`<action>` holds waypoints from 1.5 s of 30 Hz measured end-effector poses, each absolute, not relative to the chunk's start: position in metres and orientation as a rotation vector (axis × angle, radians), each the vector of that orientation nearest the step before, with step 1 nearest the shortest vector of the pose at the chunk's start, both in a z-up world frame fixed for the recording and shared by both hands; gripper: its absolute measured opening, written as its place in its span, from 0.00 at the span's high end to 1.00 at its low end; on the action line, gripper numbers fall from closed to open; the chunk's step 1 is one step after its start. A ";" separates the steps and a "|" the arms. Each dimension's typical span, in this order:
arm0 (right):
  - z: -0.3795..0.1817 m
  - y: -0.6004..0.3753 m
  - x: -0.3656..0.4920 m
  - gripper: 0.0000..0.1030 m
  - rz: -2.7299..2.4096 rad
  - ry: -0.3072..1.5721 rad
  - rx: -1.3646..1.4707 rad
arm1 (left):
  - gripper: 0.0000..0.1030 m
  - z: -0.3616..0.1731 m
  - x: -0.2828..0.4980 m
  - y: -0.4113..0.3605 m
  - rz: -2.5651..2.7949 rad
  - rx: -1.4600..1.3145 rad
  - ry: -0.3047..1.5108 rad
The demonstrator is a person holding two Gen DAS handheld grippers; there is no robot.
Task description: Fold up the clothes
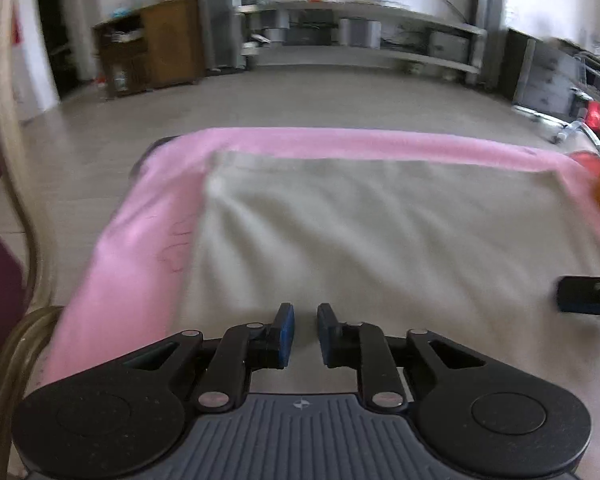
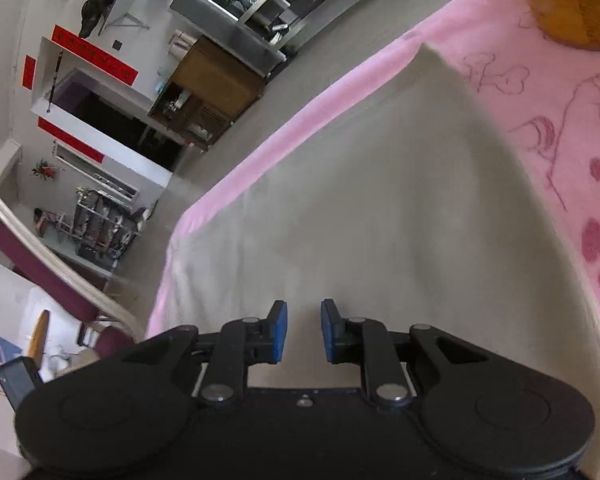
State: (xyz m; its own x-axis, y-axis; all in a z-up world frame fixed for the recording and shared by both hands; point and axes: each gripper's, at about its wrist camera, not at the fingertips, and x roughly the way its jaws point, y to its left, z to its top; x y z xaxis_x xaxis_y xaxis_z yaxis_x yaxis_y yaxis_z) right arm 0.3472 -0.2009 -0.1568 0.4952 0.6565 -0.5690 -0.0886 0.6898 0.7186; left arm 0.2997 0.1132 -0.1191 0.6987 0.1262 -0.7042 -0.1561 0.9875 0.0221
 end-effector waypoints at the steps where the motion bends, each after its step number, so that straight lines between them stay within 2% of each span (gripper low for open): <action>1: -0.160 -0.207 0.350 0.92 0.491 0.946 0.706 | 0.84 -0.118 0.301 0.120 0.200 -0.053 0.780; 3: -0.163 -0.228 0.355 0.97 0.420 0.905 0.746 | 0.89 -0.116 0.303 0.136 0.294 -0.087 0.776; 4: -0.165 -0.243 0.354 1.00 0.372 0.874 0.768 | 0.88 -0.116 0.302 0.145 0.321 -0.112 0.772; 10: -0.169 -0.305 0.345 1.00 0.139 0.748 0.861 | 0.88 -0.111 0.296 0.151 0.417 -0.107 0.788; 12: -0.165 -0.308 0.341 0.99 0.048 0.758 0.833 | 0.88 -0.105 0.292 0.146 0.473 -0.065 0.812; 14: -0.152 -0.308 0.331 0.91 0.009 0.763 0.798 | 0.88 -0.093 0.283 0.145 0.526 -0.022 0.821; 23: -0.062 -0.302 0.245 0.85 0.136 0.732 0.830 | 0.82 -0.007 0.183 0.127 0.376 -0.109 0.774; 27: -0.050 -0.299 0.196 0.79 0.225 0.739 0.838 | 0.81 -0.016 0.136 0.123 0.292 -0.172 0.784; 29: -0.057 -0.299 0.183 0.73 0.210 0.745 0.802 | 0.82 -0.027 0.136 0.120 0.284 -0.166 0.807; 31: -0.070 -0.296 0.180 0.73 0.189 0.765 0.755 | 0.81 -0.038 0.148 0.112 0.298 -0.102 0.808; 34: -0.091 -0.282 0.196 0.75 0.173 0.820 0.679 | 0.81 -0.054 0.167 0.109 0.327 -0.043 0.819; 36: -0.105 -0.275 0.204 0.81 0.160 0.854 0.652 | 0.81 -0.066 0.179 0.111 0.332 -0.065 0.843; 41: -0.134 -0.262 0.224 0.81 0.230 0.912 0.761 | 0.82 -0.096 0.200 0.126 0.344 -0.170 0.904; 43: -0.148 -0.262 0.230 0.81 0.229 0.969 0.799 | 0.78 -0.098 0.202 0.127 0.350 -0.160 0.924; 45: -0.161 -0.269 0.233 1.00 0.186 1.011 0.823 | 0.80 -0.097 0.201 0.126 0.383 -0.118 0.948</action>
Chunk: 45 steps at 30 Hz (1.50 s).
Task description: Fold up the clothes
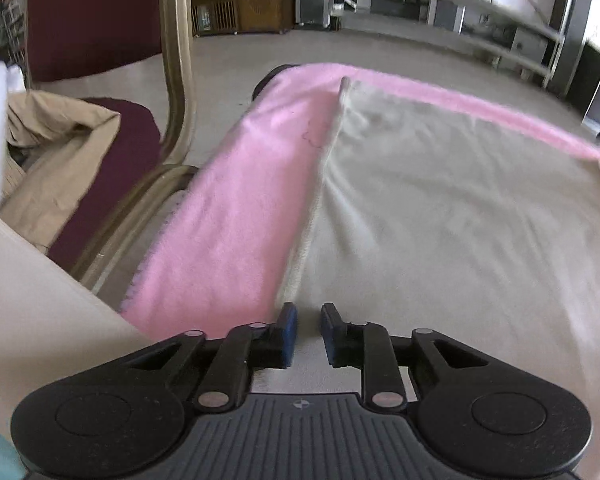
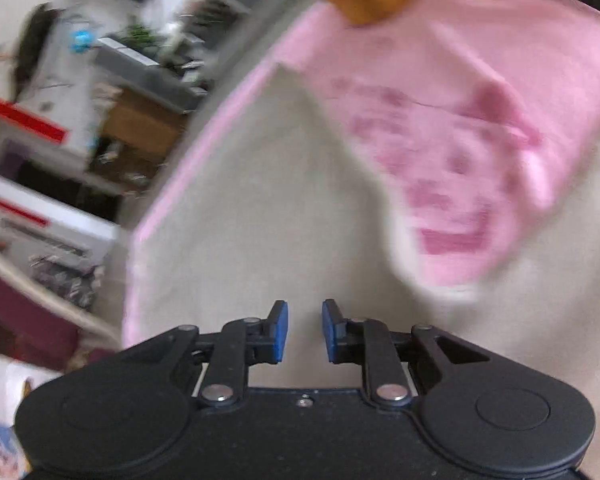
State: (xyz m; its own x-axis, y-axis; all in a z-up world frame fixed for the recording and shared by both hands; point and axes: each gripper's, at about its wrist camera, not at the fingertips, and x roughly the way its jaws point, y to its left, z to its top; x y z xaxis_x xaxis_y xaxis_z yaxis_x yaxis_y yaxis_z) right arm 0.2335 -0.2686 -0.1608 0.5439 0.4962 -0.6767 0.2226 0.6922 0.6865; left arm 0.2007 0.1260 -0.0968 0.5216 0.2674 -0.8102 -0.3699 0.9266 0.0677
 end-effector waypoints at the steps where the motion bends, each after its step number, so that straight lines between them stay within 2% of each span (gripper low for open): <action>1: -0.164 -0.278 0.233 1.00 0.159 1.012 0.848 | 0.81 -0.097 0.199 0.126 0.408 -0.101 0.955; 2: -0.165 -0.288 0.232 1.00 0.119 0.999 0.879 | 0.80 -0.096 0.198 0.128 0.436 -0.081 0.960; 3: -0.161 -0.297 0.228 1.00 0.069 0.975 0.873 | 0.74 -0.096 0.196 0.129 0.465 -0.061 0.964; 6: -0.151 -0.310 0.218 1.00 -0.019 0.928 0.839 | 0.78 -0.091 0.188 0.127 0.458 -0.047 0.955; 7: -0.144 -0.310 0.213 0.93 -0.048 0.918 0.815 | 0.81 -0.087 0.184 0.125 0.461 -0.048 0.943; 13: -0.080 -0.313 0.164 0.92 0.019 0.808 0.714 | 0.79 -0.039 0.136 0.115 0.423 -0.053 0.805; 16: -0.062 -0.325 0.121 0.88 0.129 0.763 0.749 | 0.67 -0.017 0.095 0.103 0.332 -0.063 0.716; 19: -0.066 -0.323 0.095 0.88 0.182 0.782 0.764 | 0.66 -0.016 0.061 0.094 0.213 -0.141 0.722; 21: -0.074 -0.320 0.085 0.85 0.186 0.818 0.760 | 0.66 -0.029 0.056 0.086 0.156 -0.163 0.796; 27: -0.108 -0.286 0.109 0.84 0.234 0.998 0.704 | 0.67 -0.071 0.077 0.046 0.101 -0.005 0.934; 31: -0.121 -0.266 0.124 0.84 0.258 1.048 0.653 | 0.67 -0.092 0.089 0.040 0.099 0.040 0.984; 33: -0.130 -0.262 0.126 0.84 0.253 1.081 0.640 | 0.62 -0.099 0.087 0.046 0.103 0.029 0.998; 34: -0.133 -0.264 0.126 0.89 0.244 1.090 0.640 | 0.61 -0.099 0.085 0.049 0.106 0.025 0.997; 38: -0.135 -0.275 0.116 0.93 0.223 1.100 0.640 | 0.60 -0.096 0.071 0.058 0.158 0.034 1.031; 42: -0.126 -0.291 0.090 0.93 0.128 1.104 0.541 | 0.61 -0.091 0.043 0.060 0.224 0.084 1.048; 44: -0.118 -0.296 0.075 0.83 0.067 1.084 0.485 | 0.63 -0.090 0.027 0.059 0.233 0.106 1.039; 45: -0.115 -0.297 0.066 0.83 0.035 1.061 0.446 | 0.68 -0.088 0.020 0.057 0.220 0.107 1.025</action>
State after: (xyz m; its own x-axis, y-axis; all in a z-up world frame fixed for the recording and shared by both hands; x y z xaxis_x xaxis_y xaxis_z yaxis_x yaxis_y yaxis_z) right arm 0.0656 -0.2970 -0.1152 0.4962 0.2395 -0.8345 0.1833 0.9106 0.3704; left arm 0.0199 0.0571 -0.0882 0.4994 0.2311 -0.8350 -0.1312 0.9728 0.1908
